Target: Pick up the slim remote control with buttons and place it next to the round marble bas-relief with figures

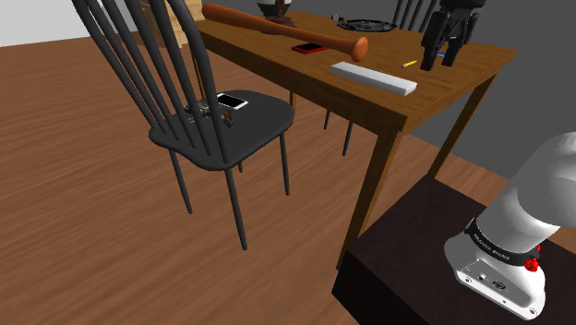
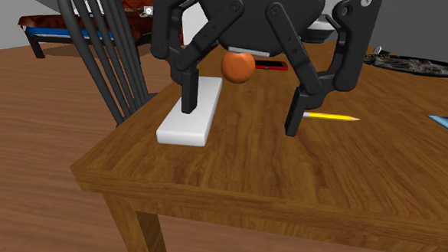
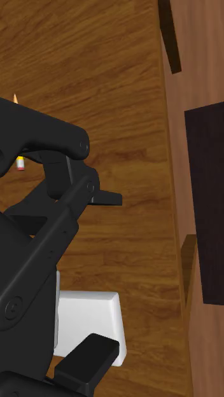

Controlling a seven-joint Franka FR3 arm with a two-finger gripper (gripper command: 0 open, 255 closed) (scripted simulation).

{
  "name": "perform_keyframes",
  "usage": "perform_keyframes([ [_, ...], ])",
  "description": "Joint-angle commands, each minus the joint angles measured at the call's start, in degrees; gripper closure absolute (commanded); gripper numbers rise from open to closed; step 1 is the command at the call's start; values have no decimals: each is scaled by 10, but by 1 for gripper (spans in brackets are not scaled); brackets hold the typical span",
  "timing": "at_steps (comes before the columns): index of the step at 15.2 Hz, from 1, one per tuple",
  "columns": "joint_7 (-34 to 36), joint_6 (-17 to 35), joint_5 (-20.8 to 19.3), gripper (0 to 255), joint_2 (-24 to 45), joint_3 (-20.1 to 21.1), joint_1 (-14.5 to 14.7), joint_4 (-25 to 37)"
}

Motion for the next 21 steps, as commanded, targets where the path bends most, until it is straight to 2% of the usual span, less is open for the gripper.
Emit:
perform_keyframes([
  [1,0,0,0,0,0,0,0,0],
  [6,54,51,3,0,85,53,5,53],
  [11,110,88,-13,0,177,103,4,123],
  [18,109,141,-11,0,167,104,6,61],
  [21,109,145,-11,0,167,104,6,56],
])
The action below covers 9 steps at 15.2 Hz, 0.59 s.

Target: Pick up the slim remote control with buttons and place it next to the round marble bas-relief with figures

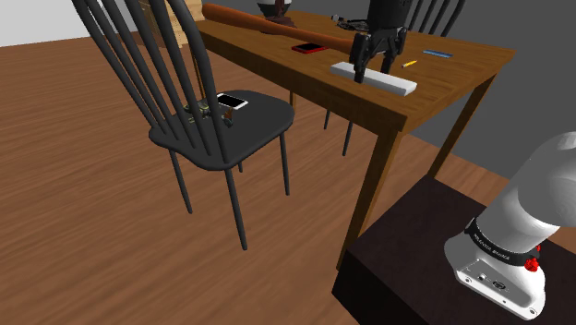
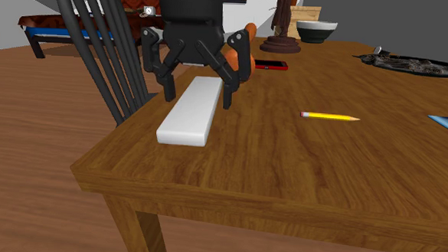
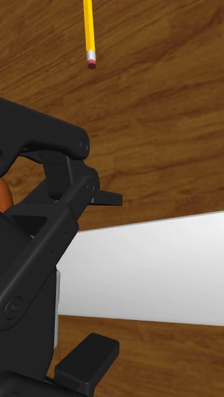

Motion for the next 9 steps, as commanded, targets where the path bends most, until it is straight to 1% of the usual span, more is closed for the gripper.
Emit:
perform_keyframes([
  [1,0,2,0,0,0,0,0,-2],
  [6,0,2,0,0,0,0,0,-2],
  [7,0,2,0,255,0,0,0,-2],
  [9,0,2,0,255,0,0,0,-1],
])
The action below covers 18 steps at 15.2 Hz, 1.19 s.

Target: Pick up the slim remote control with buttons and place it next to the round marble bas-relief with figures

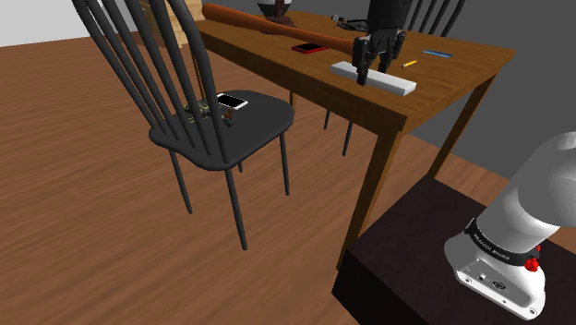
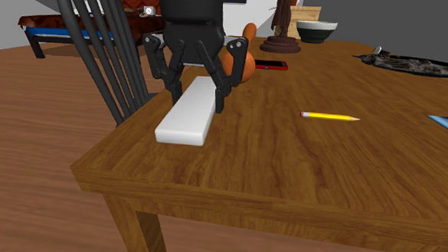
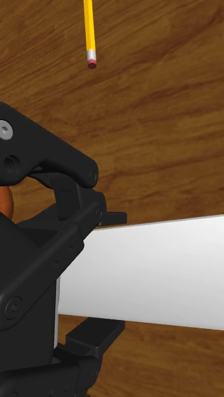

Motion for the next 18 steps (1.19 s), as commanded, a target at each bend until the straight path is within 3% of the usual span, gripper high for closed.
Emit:
perform_keyframes([
  [1,0,0,0,255,1,0,0,0],
  [7,0,0,0,255,0,0,0,-1],
  [18,1,-83,-4,255,16,-2,-3,98],
])
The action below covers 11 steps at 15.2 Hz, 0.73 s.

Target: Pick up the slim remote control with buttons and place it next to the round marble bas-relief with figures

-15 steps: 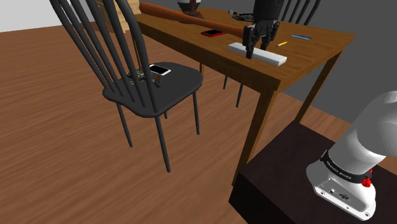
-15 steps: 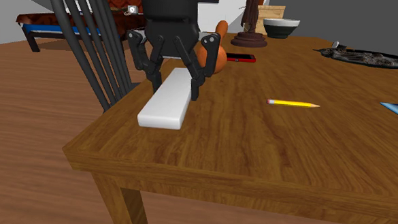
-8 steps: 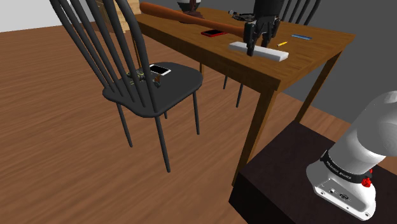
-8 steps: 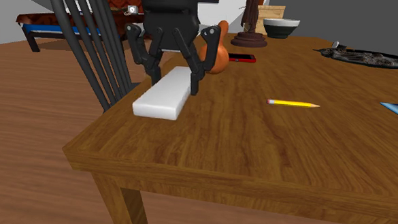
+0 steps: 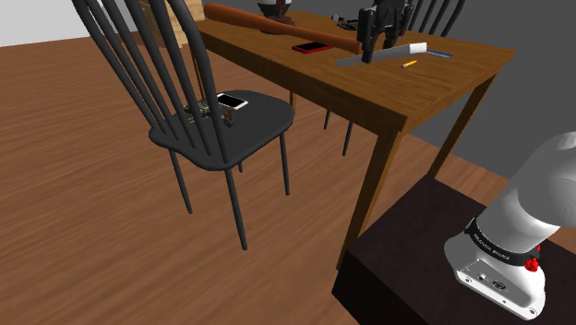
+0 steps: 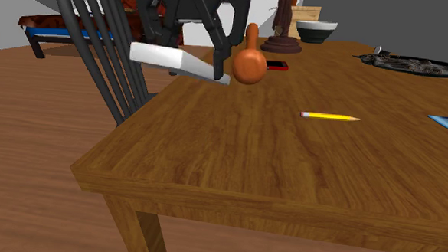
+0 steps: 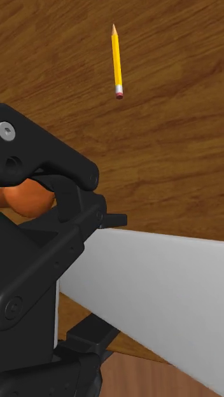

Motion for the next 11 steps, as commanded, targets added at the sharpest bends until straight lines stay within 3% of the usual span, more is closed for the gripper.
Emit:
perform_keyframes([
  [1,0,-15,-1,255,4,-1,-1,18],
  [6,1,-51,-3,255,16,-1,-3,67],
  [11,-66,-46,-25,255,44,-48,-26,89],
])
